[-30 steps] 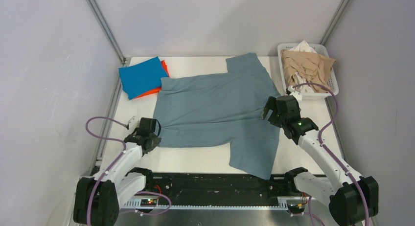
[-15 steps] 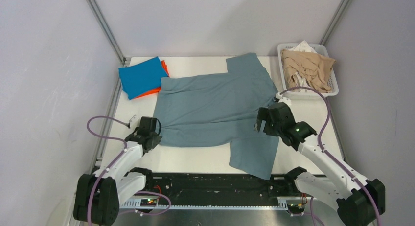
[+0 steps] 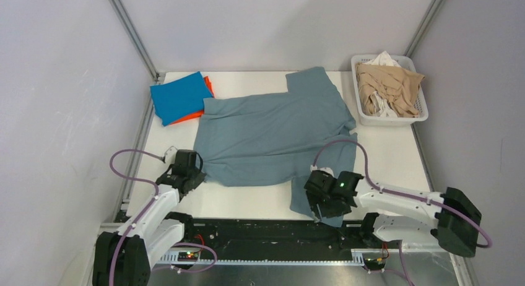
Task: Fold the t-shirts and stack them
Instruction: Flatten out the tshirt
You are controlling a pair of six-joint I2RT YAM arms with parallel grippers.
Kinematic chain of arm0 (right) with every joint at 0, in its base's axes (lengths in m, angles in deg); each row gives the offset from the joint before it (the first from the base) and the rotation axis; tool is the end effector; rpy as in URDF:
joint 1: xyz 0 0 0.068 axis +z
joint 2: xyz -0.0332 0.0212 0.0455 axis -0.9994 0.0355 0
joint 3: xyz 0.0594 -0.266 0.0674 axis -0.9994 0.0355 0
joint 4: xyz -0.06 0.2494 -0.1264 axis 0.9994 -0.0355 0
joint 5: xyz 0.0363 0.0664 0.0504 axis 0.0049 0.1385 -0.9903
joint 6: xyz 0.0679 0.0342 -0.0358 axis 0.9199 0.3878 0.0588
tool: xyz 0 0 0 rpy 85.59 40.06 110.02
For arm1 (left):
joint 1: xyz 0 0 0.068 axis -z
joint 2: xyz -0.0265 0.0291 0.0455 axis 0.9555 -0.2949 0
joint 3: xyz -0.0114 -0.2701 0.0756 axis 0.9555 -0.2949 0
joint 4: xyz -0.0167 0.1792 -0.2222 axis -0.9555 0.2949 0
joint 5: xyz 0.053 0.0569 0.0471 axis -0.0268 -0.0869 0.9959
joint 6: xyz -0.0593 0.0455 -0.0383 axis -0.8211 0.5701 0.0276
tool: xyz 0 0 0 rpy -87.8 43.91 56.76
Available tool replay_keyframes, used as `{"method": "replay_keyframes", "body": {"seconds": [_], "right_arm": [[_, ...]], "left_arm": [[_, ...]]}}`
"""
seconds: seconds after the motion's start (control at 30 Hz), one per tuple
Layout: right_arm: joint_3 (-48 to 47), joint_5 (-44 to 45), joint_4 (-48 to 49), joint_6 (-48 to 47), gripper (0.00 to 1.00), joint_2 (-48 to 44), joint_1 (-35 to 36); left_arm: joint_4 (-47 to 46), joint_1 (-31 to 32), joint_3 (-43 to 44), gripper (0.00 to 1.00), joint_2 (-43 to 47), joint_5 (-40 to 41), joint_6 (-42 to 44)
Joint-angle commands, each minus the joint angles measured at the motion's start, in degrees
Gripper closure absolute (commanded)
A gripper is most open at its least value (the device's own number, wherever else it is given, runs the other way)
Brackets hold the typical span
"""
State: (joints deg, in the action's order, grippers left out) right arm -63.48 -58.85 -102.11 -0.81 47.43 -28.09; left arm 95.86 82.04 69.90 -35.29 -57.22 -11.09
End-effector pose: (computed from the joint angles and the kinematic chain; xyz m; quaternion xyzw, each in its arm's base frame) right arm 0.1040 0.1640 0.1561 -0.1504 0.9818 0.0473 0.1061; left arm 0.1950 -0.0121 0.1176 -0.3831 0.8681 -0.0397 0.3131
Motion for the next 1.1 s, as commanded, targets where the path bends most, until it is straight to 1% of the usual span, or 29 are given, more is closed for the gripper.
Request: {"method": "replay_keyframes", "body": {"seconds": [0.0,0.13,0.2,0.27,0.3,0.33,0.37,0.4,0.43,0.47,0.5,0.53,0.6,0.7,0.73,0.83,0.87,0.93,1.0,1.07], "right_arm": [[3.60,-1.43,2.48,5.18,0.27,3.80,1.69],[5.32,-3.35,9.90,3.96,0.35,7.81,1.49],[5.42,-3.39,11.83,3.31,0.38,10.22,1.01],[5.47,-1.79,12.30,3.40,0.44,12.36,0.01],[5.46,-1.37,12.20,3.51,0.54,13.07,-0.81],[5.46,-0.46,12.07,3.81,0.60,13.04,-1.12],[5.46,-0.04,11.58,3.93,0.70,12.65,-1.70],[5.46,0.69,11.23,3.96,0.75,11.49,-2.01],[5.46,1.01,10.51,3.99,0.84,10.73,-2.58],[5.46,1.43,10.08,4.02,0.88,8.90,-2.89],[5.46,1.52,9.28,3.72,0.96,7.94,-3.51],[5.41,1.27,8.85,3.36,0.98,5.83,-3.74],[5.21,-0.42,7.33,2.19,1.00,2.77,-4.25],[4.88,-3.95,3.34,1.37,1.00,-0.63,-4.09],[4.59,-4.65,2.50,1.38,1.00,-2.11,-3.90],[3.30,-10.58,-1.15,1.47,1.00,-5.06,-2.79],[2.61,-11.61,-2.63,1.27,1.00,-5.59,-2.10],[1.43,-13.40,-6.00,0.25,1.00,-6.58,-1.15],[-0.09,-13.21,-10.17,-0.46,1.00,-7.00,-0.03],[-1.63,-12.69,-13.48,-0.45,1.00,-7.34,0.88]], "left_arm": [[-0.51,-0.21,0.37,1.00,0.08,-1.11,0.91],[-0.48,-0.23,0.04,1.00,0.73,-0.23,0.82],[-0.47,-0.23,-0.15,1.00,0.64,-0.24,0.64],[-0.53,-0.20,-0.22,1.00,0.29,-0.40,0.39],[-0.51,-0.22,-0.14,1.00,0.10,-0.32,0.39],[-0.53,-0.20,-0.10,1.00,0.09,-0.15,0.67],[-0.43,-0.21,0.04,1.00,0.24,-0.15,0.81],[-0.39,-0.22,0.12,1.00,0.39,-0.15,0.95],[-0.39,-0.22,0.16,1.00,0.76,-0.15,1.04],[-0.33,-0.23,0.19,1.00,0.95,-0.11,1.10],[-0.18,-0.18,0.09,1.00,1.67,-0.08,1.11],[0.08,-0.21,0.06,1.00,2.59,-0.05,0.90],[3.10,-0.18,0.33,1.00,4.93,0.72,-0.73],[11.57,-0.20,0.98,1.00,10.04,2.81,-3.45],[14.79,-0.21,1.21,1.00,13.61,3.35,-4.81],[21.49,-0.13,1.99,1.00,21.29,5.92,-7.73],[23.45,0.00,1.86,1.00,24.90,6.01,-9.58],[24.59,0.27,1.27,1.00,29.43,4.02,-12.03],[26.53,0.32,1.48,1.00,32.43,1.65,-14.16],[30.19,0.30,3.08,1.00,34.60,1.78,-15.70]]}}
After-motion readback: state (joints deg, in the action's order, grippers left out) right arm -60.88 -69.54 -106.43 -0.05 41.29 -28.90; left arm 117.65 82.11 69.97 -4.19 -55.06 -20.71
